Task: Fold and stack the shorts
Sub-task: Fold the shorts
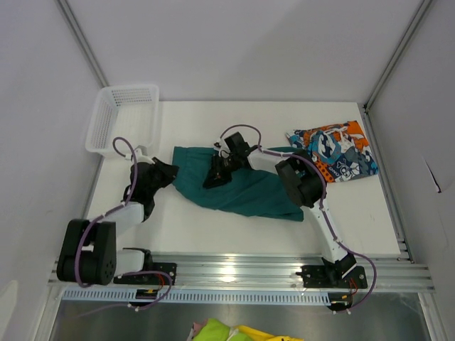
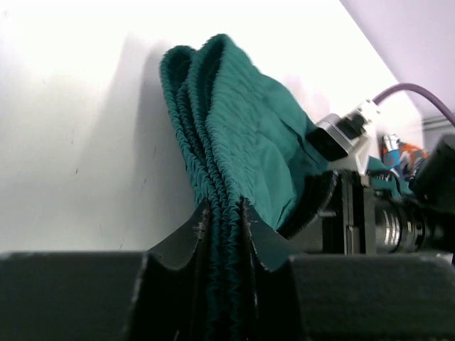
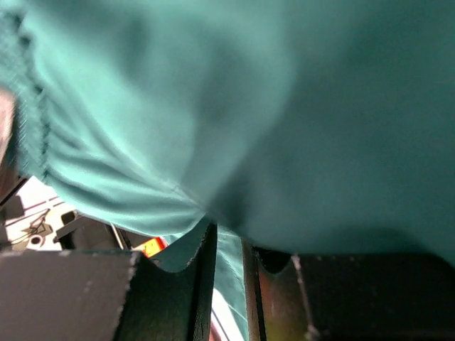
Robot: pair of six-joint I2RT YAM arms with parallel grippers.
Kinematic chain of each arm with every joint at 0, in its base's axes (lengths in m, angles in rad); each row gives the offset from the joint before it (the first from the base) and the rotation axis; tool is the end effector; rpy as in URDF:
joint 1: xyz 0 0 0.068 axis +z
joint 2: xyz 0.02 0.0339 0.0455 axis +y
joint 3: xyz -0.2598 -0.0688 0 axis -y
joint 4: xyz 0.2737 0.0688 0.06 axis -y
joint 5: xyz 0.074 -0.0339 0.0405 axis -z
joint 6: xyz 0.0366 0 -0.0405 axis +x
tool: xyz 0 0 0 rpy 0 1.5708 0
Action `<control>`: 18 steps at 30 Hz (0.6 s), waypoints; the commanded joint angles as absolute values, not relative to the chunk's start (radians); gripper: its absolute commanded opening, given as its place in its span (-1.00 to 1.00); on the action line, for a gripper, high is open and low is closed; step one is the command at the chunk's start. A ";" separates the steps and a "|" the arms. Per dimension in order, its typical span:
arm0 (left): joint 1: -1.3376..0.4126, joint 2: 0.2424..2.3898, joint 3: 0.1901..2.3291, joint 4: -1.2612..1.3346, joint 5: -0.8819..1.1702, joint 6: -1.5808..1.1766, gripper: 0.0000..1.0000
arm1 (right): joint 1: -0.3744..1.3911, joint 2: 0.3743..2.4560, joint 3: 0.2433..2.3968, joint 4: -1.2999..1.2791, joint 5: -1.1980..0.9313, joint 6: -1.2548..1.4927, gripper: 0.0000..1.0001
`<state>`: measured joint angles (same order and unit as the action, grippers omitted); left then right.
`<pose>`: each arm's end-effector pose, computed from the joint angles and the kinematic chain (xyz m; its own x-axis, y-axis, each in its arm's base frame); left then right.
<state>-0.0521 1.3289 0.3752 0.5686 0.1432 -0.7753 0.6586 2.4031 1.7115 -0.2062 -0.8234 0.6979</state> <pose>0.2666 -0.0191 0.1358 -0.3965 -0.6730 -0.6244 -0.1314 0.7147 -0.6870 0.3971 0.3412 0.0827 -0.9735 -0.2010 -0.1090 -0.1984 0.5050 0.8400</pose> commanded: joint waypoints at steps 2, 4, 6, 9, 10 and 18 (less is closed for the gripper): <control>-0.100 1.152 0.440 0.371 -0.069 -0.615 -1.00 | 0.612 2.362 1.712 -0.218 -0.903 0.707 -0.53; -0.109 1.108 0.457 0.304 -0.100 -0.586 -1.00 | 0.603 2.338 1.688 -0.199 -0.972 0.722 -0.52; -0.120 1.092 0.465 0.287 -0.120 -0.571 -1.00 | 0.601 2.321 1.681 -0.208 -1.018 0.729 -0.47; -0.126 1.089 0.471 0.284 -0.143 -0.551 -1.00 | 0.601 2.296 1.667 -0.251 -1.123 0.742 -0.49; -0.127 1.095 0.474 0.284 -0.144 -0.546 -0.99 | 0.603 2.293 1.666 -0.273 -1.138 0.736 -0.52; -0.138 1.075 0.511 0.282 -0.172 -0.488 -0.97 | 0.626 2.339 1.675 -0.528 -1.178 0.572 -1.00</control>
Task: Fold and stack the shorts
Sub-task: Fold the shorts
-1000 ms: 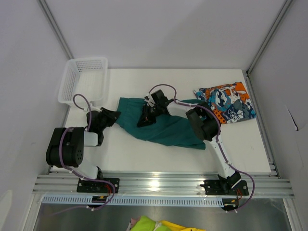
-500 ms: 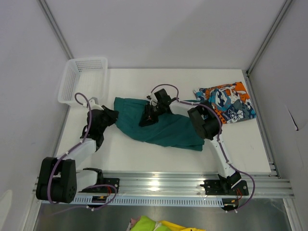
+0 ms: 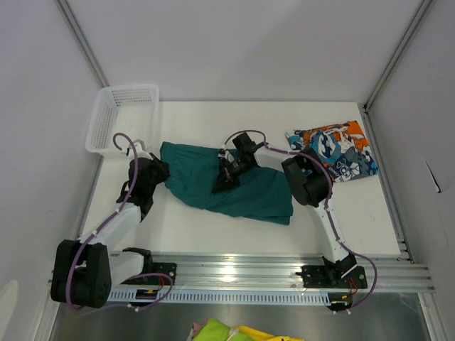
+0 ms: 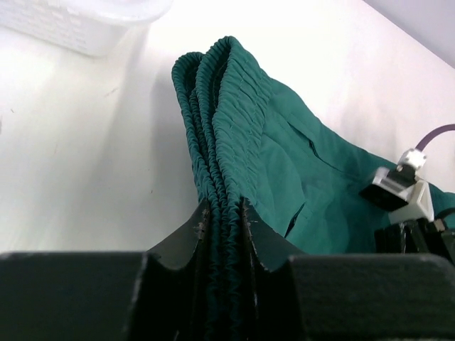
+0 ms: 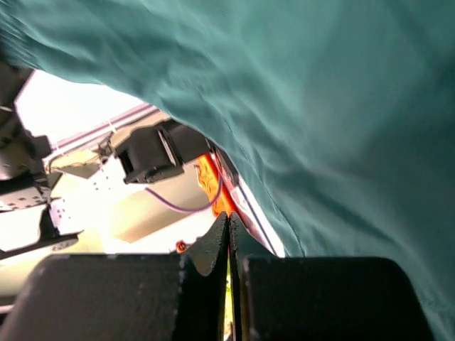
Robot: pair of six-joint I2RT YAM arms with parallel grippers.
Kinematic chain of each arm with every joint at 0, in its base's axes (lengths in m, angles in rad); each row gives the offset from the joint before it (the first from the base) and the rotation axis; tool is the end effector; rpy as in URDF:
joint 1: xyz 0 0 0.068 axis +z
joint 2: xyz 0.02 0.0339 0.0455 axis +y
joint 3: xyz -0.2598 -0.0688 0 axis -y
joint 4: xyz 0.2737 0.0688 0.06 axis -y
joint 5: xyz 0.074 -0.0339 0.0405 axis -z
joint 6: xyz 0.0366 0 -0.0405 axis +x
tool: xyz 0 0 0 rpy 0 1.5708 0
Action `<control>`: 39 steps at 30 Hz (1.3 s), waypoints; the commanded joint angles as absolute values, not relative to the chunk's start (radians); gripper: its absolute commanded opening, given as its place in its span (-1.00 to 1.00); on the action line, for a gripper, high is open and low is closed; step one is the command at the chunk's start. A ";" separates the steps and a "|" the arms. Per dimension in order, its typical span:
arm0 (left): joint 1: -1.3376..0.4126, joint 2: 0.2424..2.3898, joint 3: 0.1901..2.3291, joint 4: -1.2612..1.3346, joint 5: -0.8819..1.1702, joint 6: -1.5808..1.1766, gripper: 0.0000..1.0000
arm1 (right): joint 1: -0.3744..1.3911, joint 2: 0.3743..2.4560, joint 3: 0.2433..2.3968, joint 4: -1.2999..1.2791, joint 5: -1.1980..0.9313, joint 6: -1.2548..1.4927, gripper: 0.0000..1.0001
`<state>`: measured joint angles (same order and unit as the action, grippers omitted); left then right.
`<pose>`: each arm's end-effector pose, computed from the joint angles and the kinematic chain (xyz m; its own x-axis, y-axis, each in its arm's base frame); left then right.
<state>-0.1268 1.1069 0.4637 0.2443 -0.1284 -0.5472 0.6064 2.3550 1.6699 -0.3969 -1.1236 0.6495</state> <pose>0.2589 -0.0283 0.1869 -0.3334 -0.4777 -0.8128 -0.1933 0.8785 -0.4370 0.3884 0.3096 0.0914 -0.9372 -0.3318 0.1075 -0.0346 0.3951 0.9180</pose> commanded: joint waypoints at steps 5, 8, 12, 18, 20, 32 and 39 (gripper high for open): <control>-0.146 1.060 0.505 0.296 -0.173 -0.474 -0.96 | 0.637 2.339 1.617 -0.515 -1.132 0.586 -1.00; -0.176 1.037 0.505 0.304 -0.179 -0.465 -0.96 | 0.640 2.385 1.644 -0.547 -1.091 0.588 -1.00; -0.228 1.003 0.512 0.302 -0.210 -0.442 -0.96 | 0.638 2.416 1.655 -0.517 -1.017 0.643 -1.00; -0.454 0.968 0.569 0.246 -0.403 -0.347 -0.95 | 0.652 2.457 1.696 -0.514 -1.006 0.681 -1.00; -0.567 0.983 0.618 0.229 -0.495 -0.278 -0.95 | 0.658 2.468 1.701 -0.515 -1.014 0.686 -1.00; -0.962 1.222 0.932 0.100 -0.747 0.078 -0.95 | 0.706 2.533 1.799 -0.642 -1.008 0.608 -1.00; -0.979 1.270 0.919 0.104 -0.713 0.093 -0.96 | 0.684 2.454 1.780 -0.554 -1.051 0.672 -1.00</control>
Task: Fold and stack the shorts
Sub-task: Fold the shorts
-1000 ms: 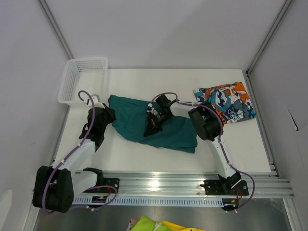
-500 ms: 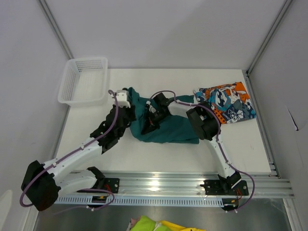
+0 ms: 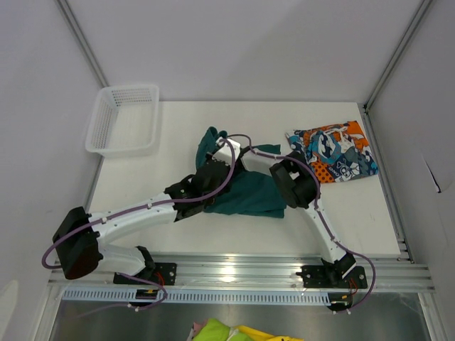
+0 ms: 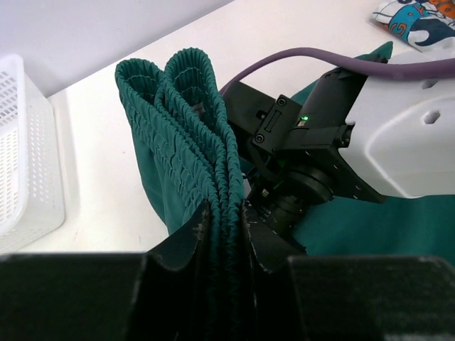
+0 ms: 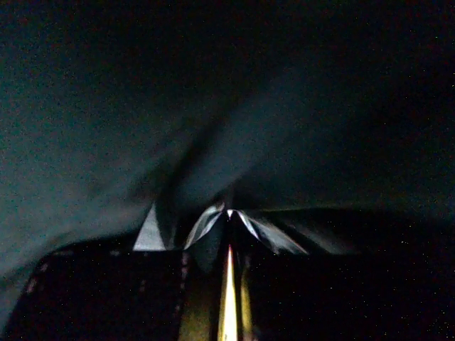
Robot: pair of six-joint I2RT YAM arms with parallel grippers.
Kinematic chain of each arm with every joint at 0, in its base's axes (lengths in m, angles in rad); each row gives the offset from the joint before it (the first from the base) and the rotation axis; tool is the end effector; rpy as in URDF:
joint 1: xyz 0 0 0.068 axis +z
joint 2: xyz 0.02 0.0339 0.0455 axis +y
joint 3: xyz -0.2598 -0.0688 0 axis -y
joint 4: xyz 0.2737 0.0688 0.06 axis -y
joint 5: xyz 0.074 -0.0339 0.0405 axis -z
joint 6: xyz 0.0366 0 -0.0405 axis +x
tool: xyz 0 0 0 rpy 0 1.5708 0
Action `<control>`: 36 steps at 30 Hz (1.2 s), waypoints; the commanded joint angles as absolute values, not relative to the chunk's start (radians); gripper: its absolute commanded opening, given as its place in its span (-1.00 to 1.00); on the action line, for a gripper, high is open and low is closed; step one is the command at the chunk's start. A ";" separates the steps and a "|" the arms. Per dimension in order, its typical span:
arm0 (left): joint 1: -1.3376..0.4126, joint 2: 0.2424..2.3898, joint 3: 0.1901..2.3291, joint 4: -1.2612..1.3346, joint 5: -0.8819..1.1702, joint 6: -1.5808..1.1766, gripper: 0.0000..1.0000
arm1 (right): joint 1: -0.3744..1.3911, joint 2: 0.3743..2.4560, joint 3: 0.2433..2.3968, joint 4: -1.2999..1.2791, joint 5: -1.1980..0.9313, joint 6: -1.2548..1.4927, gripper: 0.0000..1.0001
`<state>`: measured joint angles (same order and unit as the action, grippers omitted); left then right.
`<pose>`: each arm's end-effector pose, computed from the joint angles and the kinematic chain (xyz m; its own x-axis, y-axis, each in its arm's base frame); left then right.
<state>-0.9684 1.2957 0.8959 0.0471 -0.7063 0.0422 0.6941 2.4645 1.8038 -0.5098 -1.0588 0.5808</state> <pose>0.2012 -0.2506 0.2771 -0.1837 0.3237 -0.9281 0.2898 0.9201 0.2636 0.3725 0.3516 0.0710 -0.9070 -0.4051 0.1147 -0.0919 0.4564 0.8850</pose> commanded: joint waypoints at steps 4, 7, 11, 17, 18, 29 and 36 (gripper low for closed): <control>-0.989 1.223 0.858 0.169 -0.719 0.117 -0.96 | 0.666 2.395 1.752 -0.424 -1.117 0.767 -0.95; -0.989 1.212 0.847 0.173 -0.752 0.138 -0.96 | 0.635 2.350 1.775 -0.461 -1.091 0.767 -0.89; -0.989 1.215 0.853 0.169 -0.787 0.152 -0.96 | 0.597 2.312 1.851 -0.672 -1.005 0.651 -0.81; -0.991 1.224 0.870 0.176 -0.796 0.175 -0.97 | 0.511 2.174 1.742 -0.744 -0.871 0.578 -0.77; -0.992 1.224 0.870 0.176 -0.796 0.178 -0.97 | 0.479 2.124 1.712 -0.736 -0.858 0.577 -0.77; -1.031 1.319 0.952 0.172 -0.827 0.195 -0.98 | 0.292 1.818 1.434 -0.746 -0.525 0.462 -0.76; -1.100 1.472 1.055 0.176 -0.909 0.218 -0.99 | 0.278 1.808 1.327 -0.697 -0.382 0.442 -0.74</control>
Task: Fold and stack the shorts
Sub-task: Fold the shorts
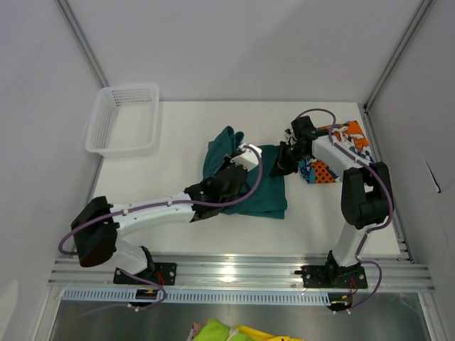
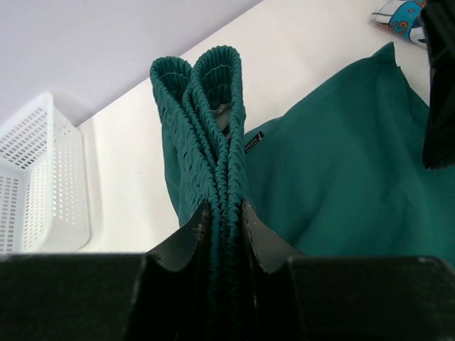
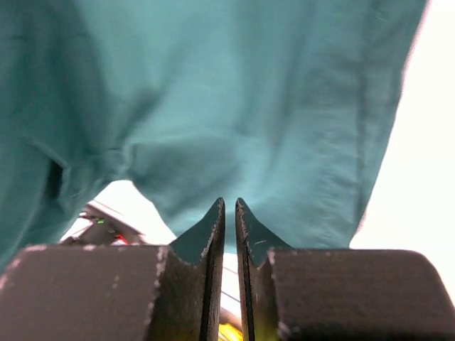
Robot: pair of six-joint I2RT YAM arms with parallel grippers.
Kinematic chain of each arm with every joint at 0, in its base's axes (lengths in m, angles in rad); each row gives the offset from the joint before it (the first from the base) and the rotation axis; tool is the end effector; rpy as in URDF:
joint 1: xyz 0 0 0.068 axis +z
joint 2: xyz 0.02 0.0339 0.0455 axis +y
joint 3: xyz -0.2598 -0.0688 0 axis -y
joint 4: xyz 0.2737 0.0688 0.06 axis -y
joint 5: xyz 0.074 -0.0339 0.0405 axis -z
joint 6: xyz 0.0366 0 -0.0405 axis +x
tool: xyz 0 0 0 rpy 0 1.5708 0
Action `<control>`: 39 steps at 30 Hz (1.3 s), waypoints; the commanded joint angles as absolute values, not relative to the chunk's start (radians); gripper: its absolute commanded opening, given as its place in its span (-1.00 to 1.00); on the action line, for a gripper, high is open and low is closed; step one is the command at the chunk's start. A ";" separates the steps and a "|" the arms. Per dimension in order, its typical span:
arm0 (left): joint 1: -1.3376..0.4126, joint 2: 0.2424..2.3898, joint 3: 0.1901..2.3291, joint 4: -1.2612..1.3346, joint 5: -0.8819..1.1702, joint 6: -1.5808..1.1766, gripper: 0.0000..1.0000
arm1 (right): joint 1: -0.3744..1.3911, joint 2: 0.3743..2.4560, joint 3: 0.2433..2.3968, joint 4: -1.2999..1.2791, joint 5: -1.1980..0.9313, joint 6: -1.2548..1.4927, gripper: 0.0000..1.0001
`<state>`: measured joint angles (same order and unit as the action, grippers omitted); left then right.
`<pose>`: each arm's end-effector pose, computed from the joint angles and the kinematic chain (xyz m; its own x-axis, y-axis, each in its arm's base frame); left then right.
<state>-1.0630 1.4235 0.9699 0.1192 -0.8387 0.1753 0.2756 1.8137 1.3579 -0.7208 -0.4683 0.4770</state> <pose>0.1926 -0.2901 0.2722 -0.1149 0.4462 -0.8876 0.2666 0.8745 0.4051 0.3762 0.1236 0.2006 -0.9774 0.1494 -0.1499 0.0440 0.8363 0.5466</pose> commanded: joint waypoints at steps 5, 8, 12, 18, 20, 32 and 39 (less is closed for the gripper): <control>-1.153 1.620 1.147 0.157 -0.976 0.184 -1.00 | 0.268 1.853 1.244 -0.646 -0.396 0.449 -0.75; -1.172 1.725 1.196 0.137 -0.969 0.129 -1.00 | 0.259 1.862 1.192 -0.582 -0.437 0.456 -0.76; -1.207 1.827 1.303 0.100 -1.020 0.135 -1.00 | 0.209 1.832 1.144 -0.543 -0.451 0.469 -0.78; -1.210 1.910 1.385 0.009 -0.934 0.054 -0.99 | 0.106 1.700 1.049 -0.476 -0.460 0.506 -0.78; -1.213 1.927 1.390 0.009 -0.931 0.051 -1.00 | 0.054 1.666 1.031 -0.466 -0.453 0.509 -0.78; -1.243 2.022 1.482 -0.086 -0.778 -0.041 -0.45 | -0.064 1.546 0.988 -0.468 -0.474 0.500 -0.69; -1.232 1.727 1.316 0.032 -0.539 -0.104 0.98 | -0.110 1.439 0.937 -0.419 -0.445 0.514 -0.14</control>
